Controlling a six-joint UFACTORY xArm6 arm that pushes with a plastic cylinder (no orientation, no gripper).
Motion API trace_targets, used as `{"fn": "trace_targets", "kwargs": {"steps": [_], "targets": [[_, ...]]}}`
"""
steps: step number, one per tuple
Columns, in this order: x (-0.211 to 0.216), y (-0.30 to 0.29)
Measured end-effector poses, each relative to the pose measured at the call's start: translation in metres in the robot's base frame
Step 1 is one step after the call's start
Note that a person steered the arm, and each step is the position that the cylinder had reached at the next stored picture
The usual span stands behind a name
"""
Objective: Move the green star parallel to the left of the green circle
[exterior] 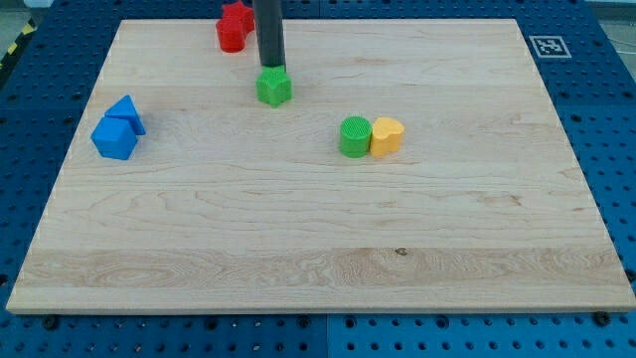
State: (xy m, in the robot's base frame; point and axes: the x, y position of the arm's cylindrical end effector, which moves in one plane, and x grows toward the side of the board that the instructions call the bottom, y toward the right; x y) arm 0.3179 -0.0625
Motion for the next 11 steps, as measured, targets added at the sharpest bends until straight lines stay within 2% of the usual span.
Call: {"fn": "trace_targets", "kwargs": {"steps": [3, 7, 8, 10, 11], "targets": [[0.036, 0.046], [0.012, -0.087], [0.030, -0.100], [0.042, -0.038], [0.062, -0.036]]}}
